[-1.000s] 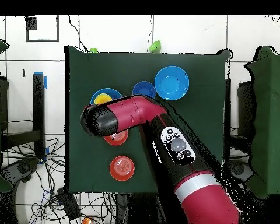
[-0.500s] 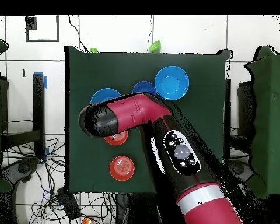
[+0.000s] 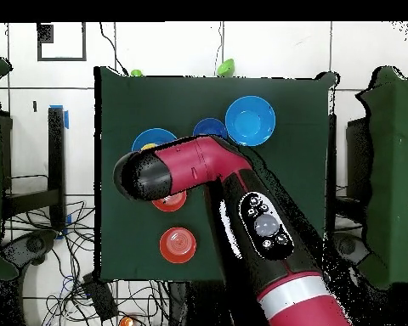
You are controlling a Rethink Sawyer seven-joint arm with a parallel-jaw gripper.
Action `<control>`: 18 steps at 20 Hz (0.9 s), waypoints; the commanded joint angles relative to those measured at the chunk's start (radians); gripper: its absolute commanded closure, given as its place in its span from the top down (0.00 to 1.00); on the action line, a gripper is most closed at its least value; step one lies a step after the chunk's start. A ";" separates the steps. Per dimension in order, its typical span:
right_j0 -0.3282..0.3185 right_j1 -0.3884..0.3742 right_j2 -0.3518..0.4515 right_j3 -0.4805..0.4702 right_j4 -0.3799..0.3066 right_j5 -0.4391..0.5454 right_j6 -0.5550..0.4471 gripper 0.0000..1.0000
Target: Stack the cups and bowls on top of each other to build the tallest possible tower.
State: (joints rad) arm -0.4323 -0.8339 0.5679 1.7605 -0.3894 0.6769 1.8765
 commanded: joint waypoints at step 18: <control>-0.002 0.095 0.029 -0.114 0.000 0.092 -0.106 0.00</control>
State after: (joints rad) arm -0.4389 -0.8153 0.5708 1.7338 -0.3659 0.6769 1.8765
